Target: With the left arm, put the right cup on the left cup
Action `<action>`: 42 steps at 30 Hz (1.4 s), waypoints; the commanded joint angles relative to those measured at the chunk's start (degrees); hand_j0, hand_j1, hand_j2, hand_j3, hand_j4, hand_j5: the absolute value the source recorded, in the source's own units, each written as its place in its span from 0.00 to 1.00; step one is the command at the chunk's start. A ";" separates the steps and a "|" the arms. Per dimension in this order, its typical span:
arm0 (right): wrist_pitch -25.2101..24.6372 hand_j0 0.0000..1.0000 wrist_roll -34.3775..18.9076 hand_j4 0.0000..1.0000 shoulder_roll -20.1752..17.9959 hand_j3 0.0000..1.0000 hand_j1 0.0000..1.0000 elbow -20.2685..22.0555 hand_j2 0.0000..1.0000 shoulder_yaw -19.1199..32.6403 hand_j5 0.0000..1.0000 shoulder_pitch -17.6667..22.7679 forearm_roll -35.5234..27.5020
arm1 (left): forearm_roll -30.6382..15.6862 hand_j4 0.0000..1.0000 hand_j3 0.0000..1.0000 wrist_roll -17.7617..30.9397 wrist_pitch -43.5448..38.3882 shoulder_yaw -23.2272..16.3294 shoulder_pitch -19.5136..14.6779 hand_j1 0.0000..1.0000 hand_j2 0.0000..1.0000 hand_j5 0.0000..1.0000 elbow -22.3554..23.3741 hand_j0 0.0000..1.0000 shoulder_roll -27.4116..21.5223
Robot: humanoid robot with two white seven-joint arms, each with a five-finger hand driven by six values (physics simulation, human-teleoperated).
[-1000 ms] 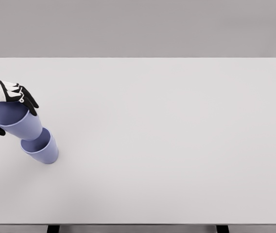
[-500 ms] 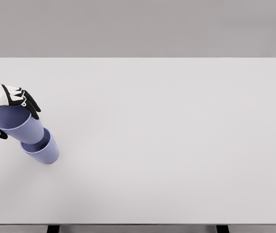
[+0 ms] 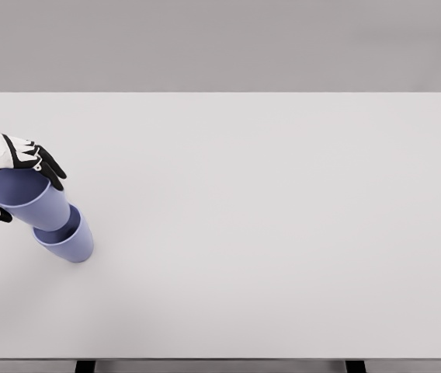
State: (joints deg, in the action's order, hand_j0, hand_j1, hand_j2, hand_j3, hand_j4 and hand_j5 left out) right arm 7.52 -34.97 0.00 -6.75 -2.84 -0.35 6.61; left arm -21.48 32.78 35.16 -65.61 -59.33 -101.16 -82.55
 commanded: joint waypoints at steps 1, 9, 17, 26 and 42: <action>0.04 1.00 -0.03 1.00 0.00 1.00 1.00 -0.01 1.00 0.03 1.00 0.00 0.07 | -0.40 0.79 0.79 -0.09 -0.16 0.13 0.00 0.79 0.79 0.79 0.00 0.79 -0.07; 0.04 1.00 -0.03 1.00 0.00 1.00 1.00 -0.01 1.00 0.03 1.00 0.00 0.07 | -0.40 0.84 0.84 -0.09 -0.16 0.21 0.00 0.84 0.84 0.84 0.00 0.84 -0.07; 0.04 1.00 -0.03 1.00 0.00 1.00 1.00 -0.01 1.00 0.03 1.00 0.00 0.07 | -0.31 0.92 0.92 -0.17 -0.16 0.30 0.00 0.92 0.92 0.92 0.00 0.92 -0.16; 0.04 1.00 -0.03 1.00 0.00 1.00 1.00 -0.01 1.00 0.03 1.00 0.00 0.07 | -0.40 0.98 0.98 -0.17 -0.16 0.30 0.00 0.98 0.98 0.98 0.00 0.98 -0.24; 0.04 1.00 -0.03 1.00 0.00 1.00 1.00 -0.01 1.00 -0.06 1.00 0.00 0.07 | -4.44 1.00 1.00 0.44 -0.16 6.37 -7.29 1.00 1.00 1.00 0.00 1.00 16.63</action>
State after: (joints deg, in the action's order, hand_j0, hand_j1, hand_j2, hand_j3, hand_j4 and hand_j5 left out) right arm 7.52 -34.97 0.00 -6.75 -2.82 -0.35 6.61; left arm -25.34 33.03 35.15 -59.13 -66.62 -101.17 -68.94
